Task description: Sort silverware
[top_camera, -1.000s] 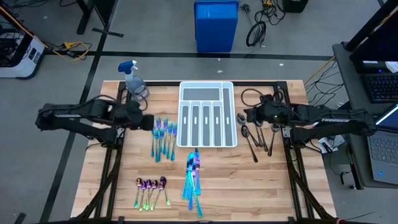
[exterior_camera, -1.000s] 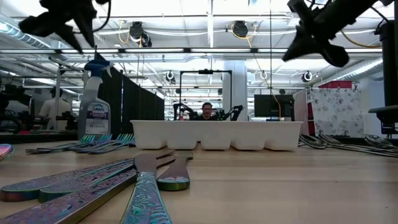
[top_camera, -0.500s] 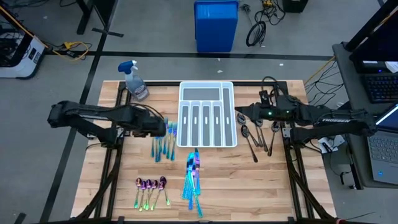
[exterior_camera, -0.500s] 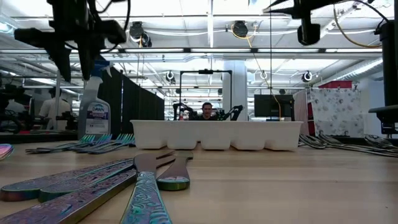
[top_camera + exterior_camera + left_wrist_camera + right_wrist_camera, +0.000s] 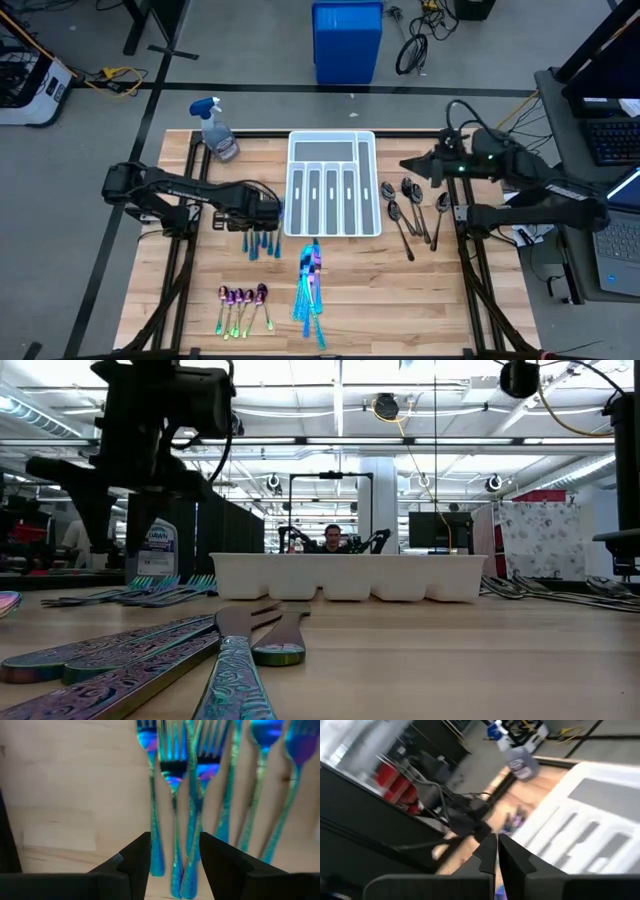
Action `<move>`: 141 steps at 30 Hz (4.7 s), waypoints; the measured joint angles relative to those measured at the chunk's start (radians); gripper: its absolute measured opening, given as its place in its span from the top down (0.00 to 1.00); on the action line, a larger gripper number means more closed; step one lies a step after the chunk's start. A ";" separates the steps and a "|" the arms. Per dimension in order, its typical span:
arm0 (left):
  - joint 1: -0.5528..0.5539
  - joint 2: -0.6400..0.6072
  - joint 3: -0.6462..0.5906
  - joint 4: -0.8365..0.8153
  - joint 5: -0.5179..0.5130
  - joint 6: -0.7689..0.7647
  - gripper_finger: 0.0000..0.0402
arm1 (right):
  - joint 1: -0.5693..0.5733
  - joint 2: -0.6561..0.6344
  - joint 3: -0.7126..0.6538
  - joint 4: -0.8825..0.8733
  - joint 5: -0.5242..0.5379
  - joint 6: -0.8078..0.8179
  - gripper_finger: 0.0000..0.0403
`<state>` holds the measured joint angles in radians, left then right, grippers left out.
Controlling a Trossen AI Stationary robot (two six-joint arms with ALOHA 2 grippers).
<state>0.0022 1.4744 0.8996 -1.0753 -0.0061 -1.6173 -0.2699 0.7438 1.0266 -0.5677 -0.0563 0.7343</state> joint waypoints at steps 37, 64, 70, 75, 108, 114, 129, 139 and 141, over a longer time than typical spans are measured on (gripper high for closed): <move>0.211 -0.008 -0.244 0.211 -0.004 0.292 0.82 | -0.079 0.114 0.065 -0.087 0.010 -0.127 1.00; 0.177 -0.098 0.178 0.064 -0.087 0.266 1.00 | -0.079 0.121 0.065 -0.087 0.010 -0.202 1.00; 0.217 -0.036 0.212 0.302 -0.158 0.283 1.00 | -0.079 0.121 0.065 -0.065 0.013 -0.227 1.00; 0.236 0.115 0.212 0.421 -0.150 0.341 1.00 | -0.079 0.121 0.065 -0.032 0.013 -0.230 1.00; 0.250 0.054 0.313 0.242 0.003 0.419 0.68 | -0.077 0.120 0.065 -0.042 0.012 -0.167 1.00; 0.198 0.053 0.303 0.006 -0.045 0.396 0.68 | -0.077 0.121 0.065 -0.050 0.012 -0.175 1.00; 0.197 0.089 0.270 0.393 -0.043 0.349 0.68 | -0.077 0.125 0.065 -0.062 0.012 -0.181 1.00; 0.247 0.270 0.269 0.443 0.054 0.424 0.68 | -0.077 0.130 0.065 -0.058 0.012 -0.163 1.00; 0.246 0.300 0.269 0.457 0.067 0.429 0.68 | -0.077 0.130 0.065 -0.057 0.012 -0.149 1.00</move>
<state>0.2485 1.7740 1.1687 -0.6187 0.0612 -1.1885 -0.3470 0.8738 1.0912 -0.6251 -0.0441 0.5848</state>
